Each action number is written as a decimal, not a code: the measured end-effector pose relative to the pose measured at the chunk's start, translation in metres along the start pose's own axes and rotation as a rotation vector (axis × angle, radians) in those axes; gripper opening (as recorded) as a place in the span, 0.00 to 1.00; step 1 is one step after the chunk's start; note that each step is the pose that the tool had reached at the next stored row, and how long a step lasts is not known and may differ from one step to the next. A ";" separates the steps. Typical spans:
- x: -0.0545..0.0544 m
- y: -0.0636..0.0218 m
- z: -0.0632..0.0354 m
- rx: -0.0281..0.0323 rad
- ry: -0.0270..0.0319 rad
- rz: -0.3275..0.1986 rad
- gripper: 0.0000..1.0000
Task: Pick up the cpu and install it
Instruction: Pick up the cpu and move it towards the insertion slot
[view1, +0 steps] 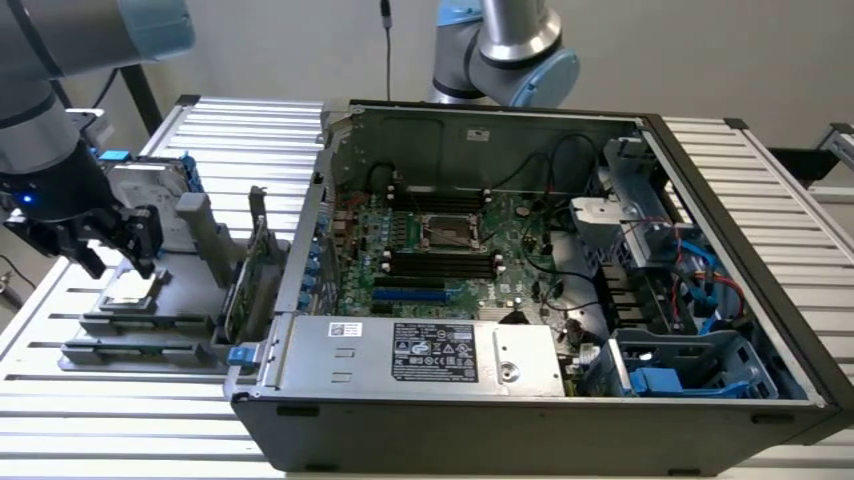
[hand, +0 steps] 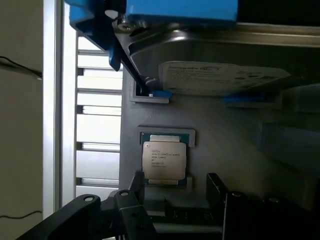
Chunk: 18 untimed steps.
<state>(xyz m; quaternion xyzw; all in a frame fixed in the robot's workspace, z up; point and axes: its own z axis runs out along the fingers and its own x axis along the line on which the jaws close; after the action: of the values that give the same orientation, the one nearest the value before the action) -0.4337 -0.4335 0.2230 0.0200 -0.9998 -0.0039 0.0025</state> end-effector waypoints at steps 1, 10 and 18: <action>0.000 0.0001 0.0013 0.0000 0.0002 0.000 0.62; 0.002 0.0041 0.0108 -0.0002 0.0036 0.000 0.62; 0.005 0.0051 0.0206 -0.0001 0.0047 0.004 0.62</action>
<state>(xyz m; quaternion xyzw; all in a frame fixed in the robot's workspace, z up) -0.4387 -0.4285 0.2025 0.0181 -0.9998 -0.0039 0.0049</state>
